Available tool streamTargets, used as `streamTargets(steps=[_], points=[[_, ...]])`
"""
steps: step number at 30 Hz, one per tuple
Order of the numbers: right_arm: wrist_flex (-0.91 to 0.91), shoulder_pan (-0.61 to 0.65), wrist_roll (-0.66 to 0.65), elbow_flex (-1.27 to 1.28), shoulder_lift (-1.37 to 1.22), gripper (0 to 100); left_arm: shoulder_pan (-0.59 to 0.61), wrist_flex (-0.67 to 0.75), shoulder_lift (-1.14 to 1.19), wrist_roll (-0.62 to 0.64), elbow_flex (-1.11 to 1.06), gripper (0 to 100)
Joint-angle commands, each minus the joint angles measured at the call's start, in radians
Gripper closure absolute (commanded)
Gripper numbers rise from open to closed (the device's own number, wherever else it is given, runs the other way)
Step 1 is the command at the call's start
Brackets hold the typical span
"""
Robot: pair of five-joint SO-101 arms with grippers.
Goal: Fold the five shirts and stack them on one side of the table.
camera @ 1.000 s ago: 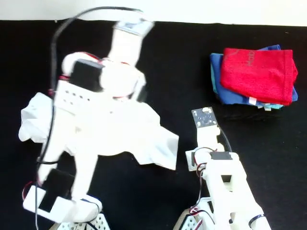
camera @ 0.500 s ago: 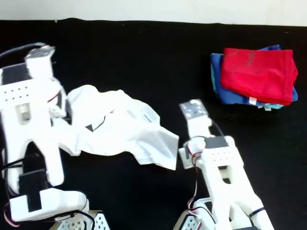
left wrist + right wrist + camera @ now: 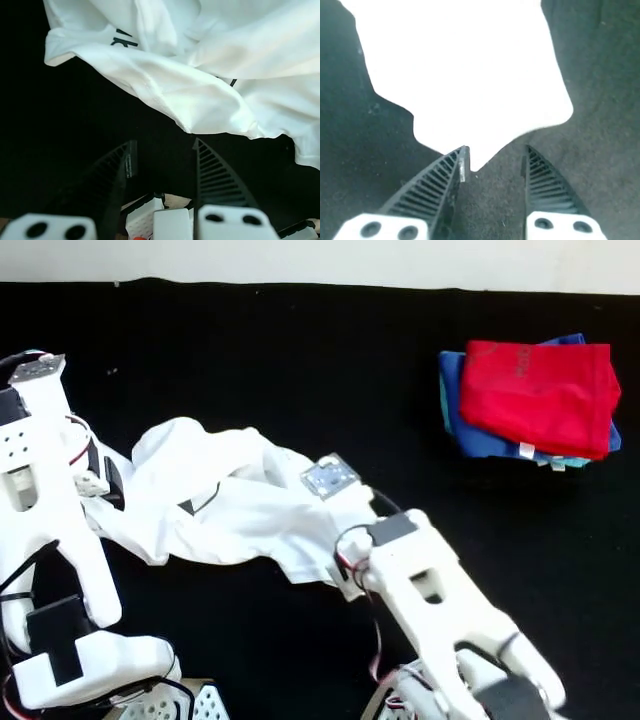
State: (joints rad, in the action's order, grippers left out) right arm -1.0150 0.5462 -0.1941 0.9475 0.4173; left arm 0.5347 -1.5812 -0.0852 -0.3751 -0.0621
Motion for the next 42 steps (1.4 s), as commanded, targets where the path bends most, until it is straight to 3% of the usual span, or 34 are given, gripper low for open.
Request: streamTargets(steps=[1,14,18,25,30,36,42], points=[[0.016,0.027,0.011,-0.085,-0.116,83.1,0.005,0.012,-0.042,-0.009,0.015,82],[0.059,0.05,0.066,-0.255,-0.473,83.9,0.008,0.014,-0.035,-0.023,0.015,82],[0.058,0.019,0.066,-0.269,-0.463,99.8,0.005,0.06,-0.033,-0.021,-0.022,82],[-0.008,-0.177,0.058,-0.28,-0.225,99.2,0.002,0.187,-0.033,-0.017,-0.059,82],[-0.114,-0.34,-0.046,-0.337,0.054,99.2,-0.025,0.276,-0.033,-0.015,-0.058,82],[-0.128,-0.483,-0.095,-0.344,0.214,99.2,-0.176,0.232,-0.025,-0.015,-0.099,82],[-0.128,-0.515,-0.095,-0.341,0.232,99.2,-0.354,0.296,0.079,-0.02,-0.308,82]])
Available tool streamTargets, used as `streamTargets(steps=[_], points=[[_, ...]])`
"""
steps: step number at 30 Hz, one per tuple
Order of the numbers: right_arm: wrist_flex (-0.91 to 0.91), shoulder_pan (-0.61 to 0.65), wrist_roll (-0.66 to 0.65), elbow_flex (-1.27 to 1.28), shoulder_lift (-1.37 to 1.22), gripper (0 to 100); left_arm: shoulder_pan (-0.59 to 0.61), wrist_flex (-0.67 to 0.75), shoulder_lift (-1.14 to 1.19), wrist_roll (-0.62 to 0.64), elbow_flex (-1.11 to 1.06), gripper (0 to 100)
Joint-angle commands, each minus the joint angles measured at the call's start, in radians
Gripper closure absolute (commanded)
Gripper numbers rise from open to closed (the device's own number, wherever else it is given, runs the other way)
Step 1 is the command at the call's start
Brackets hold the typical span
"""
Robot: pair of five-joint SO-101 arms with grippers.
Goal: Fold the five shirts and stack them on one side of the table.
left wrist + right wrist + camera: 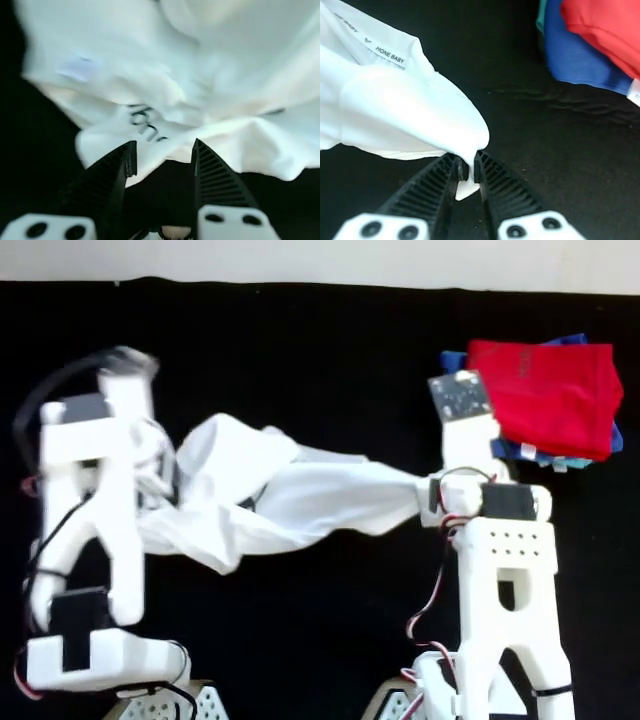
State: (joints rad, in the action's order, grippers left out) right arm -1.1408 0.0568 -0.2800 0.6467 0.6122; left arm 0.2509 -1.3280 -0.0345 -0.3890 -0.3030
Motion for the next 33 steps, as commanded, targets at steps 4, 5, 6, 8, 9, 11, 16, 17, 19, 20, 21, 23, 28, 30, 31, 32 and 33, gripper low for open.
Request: streamTargets(steps=[4,5,6,8,9,11,16,17,19,20,21,23,28,30,31,32,33], points=[[-0.002,-0.028,-0.009,-0.042,0.039,99.2,-0.122,0.057,0.071,-0.006,-0.142,82],[-0.002,-0.028,-0.009,-0.042,0.038,99.2,-0.131,0.054,0.071,-0.006,-0.153,82],[-0.002,-0.028,-0.009,-0.042,0.036,99.2,-0.139,0.035,0.071,-0.006,-0.162,82],[-0.002,-0.028,-0.009,-0.047,0.033,99.2,-0.154,-0.011,0.071,-0.008,-0.17,82],[-0.002,-0.028,-0.009,-0.048,0.033,99.2,-0.156,-0.034,0.071,-0.008,-0.168,82],[-0.002,-0.028,-0.009,-0.048,0.033,99.2,-0.154,-0.077,0.048,-0.009,-0.147,82],[-0.002,-0.028,-0.009,-0.048,0.031,99.2,-0.196,-0.249,-0.13,-0.005,-0.038,82],[-0.002,-0.028,-0.009,-0.048,0.031,99.2,-0.214,-0.265,-0.168,-0.005,-0.036,82],[-0.002,-0.028,-0.009,-0.048,0.031,99.2,-0.257,-0.293,-0.225,-0.005,-0.044,82],[-0.002,-0.028,-0.009,-0.048,0.031,99.2,-0.275,-0.293,-0.242,-0.005,-0.067,82],[-0.002,-0.028,-0.009,-0.048,0.031,99.2,-0.291,-0.279,-0.246,-0.006,-0.094,82],[-0.002,-0.028,-0.009,-0.048,0.031,99.2,-0.311,-0.227,-0.237,-0.006,-0.163,82],[-0.002,-0.028,-0.009,-0.048,0.031,99.2,-0.366,-0.069,-0.196,-0.006,-0.344,81],[-0.002,-0.028,-0.009,-0.047,0.031,99.2,-0.395,0.014,-0.185,-0.003,-0.392,81],[-0.002,-0.028,-0.009,-0.047,0.031,99.2,-0.401,0.063,-0.179,-0.003,-0.41,81],[-0.002,-0.028,-0.009,-0.045,0.031,99.2,-0.401,0.121,-0.168,-0.003,-0.427,81],[-0.002,-0.028,-0.009,-0.042,0.035,99.2,-0.395,0.184,-0.156,-0.003,-0.44,81]])
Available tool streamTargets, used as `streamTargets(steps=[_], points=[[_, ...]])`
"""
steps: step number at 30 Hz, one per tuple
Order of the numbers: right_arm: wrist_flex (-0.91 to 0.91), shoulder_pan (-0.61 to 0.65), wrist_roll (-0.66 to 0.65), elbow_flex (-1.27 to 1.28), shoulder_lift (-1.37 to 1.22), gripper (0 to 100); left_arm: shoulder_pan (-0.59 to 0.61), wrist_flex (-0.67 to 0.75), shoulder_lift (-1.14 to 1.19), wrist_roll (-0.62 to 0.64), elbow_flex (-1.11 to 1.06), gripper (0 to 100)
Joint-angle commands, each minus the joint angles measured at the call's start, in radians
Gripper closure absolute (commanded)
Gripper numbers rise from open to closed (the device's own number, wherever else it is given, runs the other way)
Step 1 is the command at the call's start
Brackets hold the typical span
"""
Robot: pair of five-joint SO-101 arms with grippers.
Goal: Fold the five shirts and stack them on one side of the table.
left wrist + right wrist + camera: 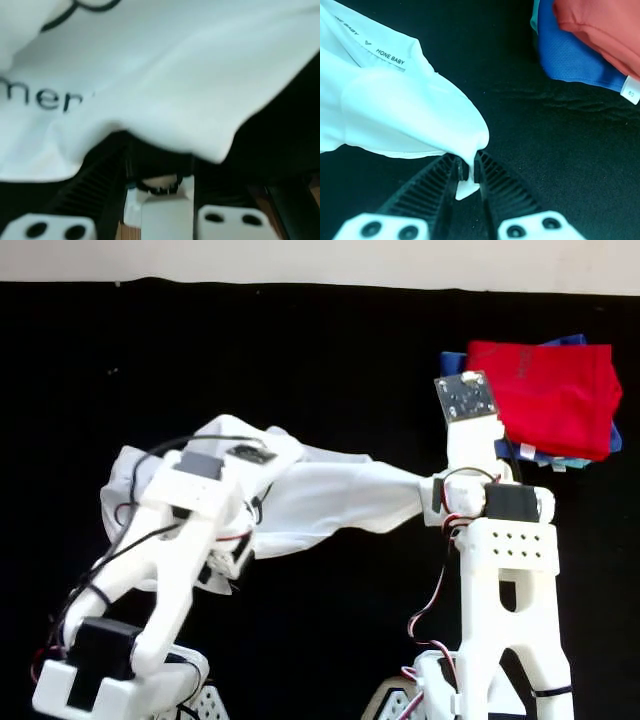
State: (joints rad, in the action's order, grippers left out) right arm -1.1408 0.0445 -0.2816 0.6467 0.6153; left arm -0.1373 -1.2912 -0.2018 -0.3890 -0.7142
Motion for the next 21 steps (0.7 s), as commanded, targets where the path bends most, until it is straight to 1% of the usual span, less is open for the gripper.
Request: streamTargets(steps=[1,4,7,9,13,18,21], points=[[-0.004,-0.016,-0.008,-0.041,0.036,99.2,0.018,0.207,0.028,-0.006,-0.035,81],[-0.027,-0.016,-0.008,-0.047,0.036,99.2,0.145,0.313,0.076,-0.008,-0.008,81],[-0.033,-0.016,-0.008,-0.041,0.038,99.2,0.289,0.31,0.104,-0.008,0.067,81],[-0.033,-0.016,-0.008,-0.041,0.031,99.2,0.335,0.269,0.114,-0.009,0.12,81],[-0.025,-0.016,-0.008,-0.041,0.028,99.2,0.326,0.13,0.114,-0.054,0.196,81],[-0.024,-0.015,-0.008,-0.042,0.028,99.2,0.249,-0.054,0.107,-0.057,0.262,82],[-0.024,-0.015,-0.008,-0.042,0.028,99.2,0.189,-0.138,0.107,-0.052,0.302,82]])
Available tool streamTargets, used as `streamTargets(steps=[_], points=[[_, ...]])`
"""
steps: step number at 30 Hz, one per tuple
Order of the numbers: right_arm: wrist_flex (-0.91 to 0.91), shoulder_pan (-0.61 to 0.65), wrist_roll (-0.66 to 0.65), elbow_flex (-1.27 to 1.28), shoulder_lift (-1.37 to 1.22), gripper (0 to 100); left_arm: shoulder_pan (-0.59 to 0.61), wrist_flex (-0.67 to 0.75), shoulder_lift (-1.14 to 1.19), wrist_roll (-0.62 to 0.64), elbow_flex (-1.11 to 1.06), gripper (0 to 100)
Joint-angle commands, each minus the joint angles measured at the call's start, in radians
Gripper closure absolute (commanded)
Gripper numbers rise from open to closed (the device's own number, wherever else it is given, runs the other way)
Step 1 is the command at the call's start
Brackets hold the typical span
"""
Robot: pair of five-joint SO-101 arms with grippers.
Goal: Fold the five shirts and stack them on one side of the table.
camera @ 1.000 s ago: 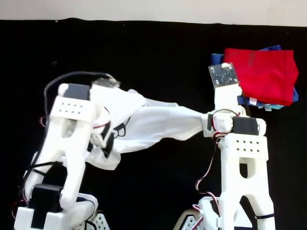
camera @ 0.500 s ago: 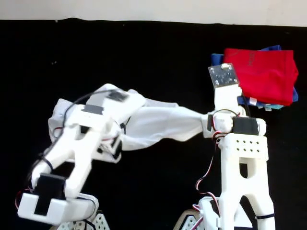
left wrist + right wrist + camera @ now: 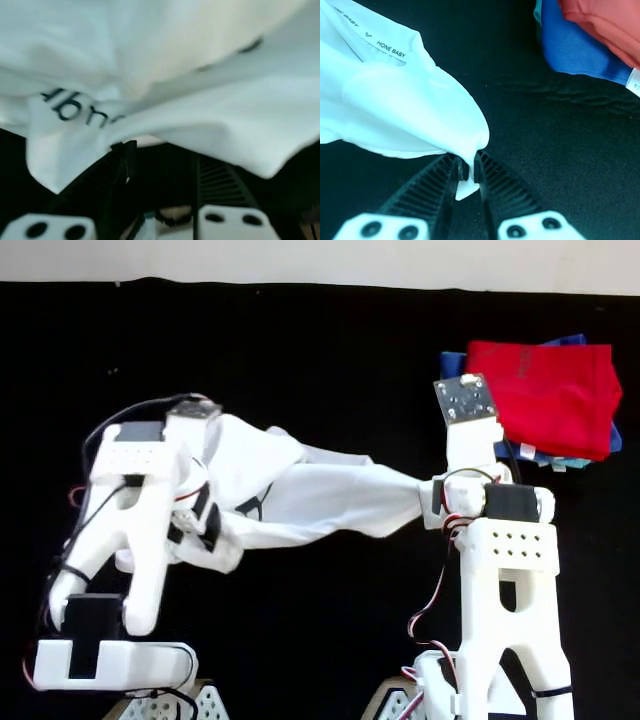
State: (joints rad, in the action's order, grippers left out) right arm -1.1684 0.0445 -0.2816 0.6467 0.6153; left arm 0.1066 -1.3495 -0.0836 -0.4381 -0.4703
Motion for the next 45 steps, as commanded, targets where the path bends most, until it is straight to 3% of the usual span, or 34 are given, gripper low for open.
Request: streamTargets(steps=[1,5,8,14,21,31,36,40,45], points=[[0.004,-0.015,-0.008,-0.041,0.028,99.2,-0.077,-0.106,-0.012,-0.003,0.067,82],[0.004,-0.015,-0.008,-0.041,0.028,99.2,-0.182,-0.256,-0.012,-0.003,0.07,82],[0.004,-0.015,-0.008,-0.041,0.028,99.2,-0.222,-0.272,-0.004,-0.005,0.064,82],[0.004,-0.015,-0.008,-0.042,0.028,99.2,-0.225,-0.04,-0.001,0.107,0.042,81],[-0.001,-0.016,-0.008,-0.041,0.028,99.2,-0.229,0.213,0.001,0.112,-0.151,81],[-0.002,-0.016,-0.008,-0.039,0.028,99.2,-0.194,0.404,0.09,0.112,-0.216,81],[-0.004,-0.016,-0.008,-0.039,0.03,99.2,-0.193,0.281,0.194,0.114,-0.07,83],[-0.004,-0.016,-0.008,-0.039,0.03,99.2,-0.189,0.184,0.211,0.114,0.015,100],[-0.004,-0.016,-0.008,-0.039,0.028,99.2,-0.188,0.029,0.209,0.114,0.116,99]])
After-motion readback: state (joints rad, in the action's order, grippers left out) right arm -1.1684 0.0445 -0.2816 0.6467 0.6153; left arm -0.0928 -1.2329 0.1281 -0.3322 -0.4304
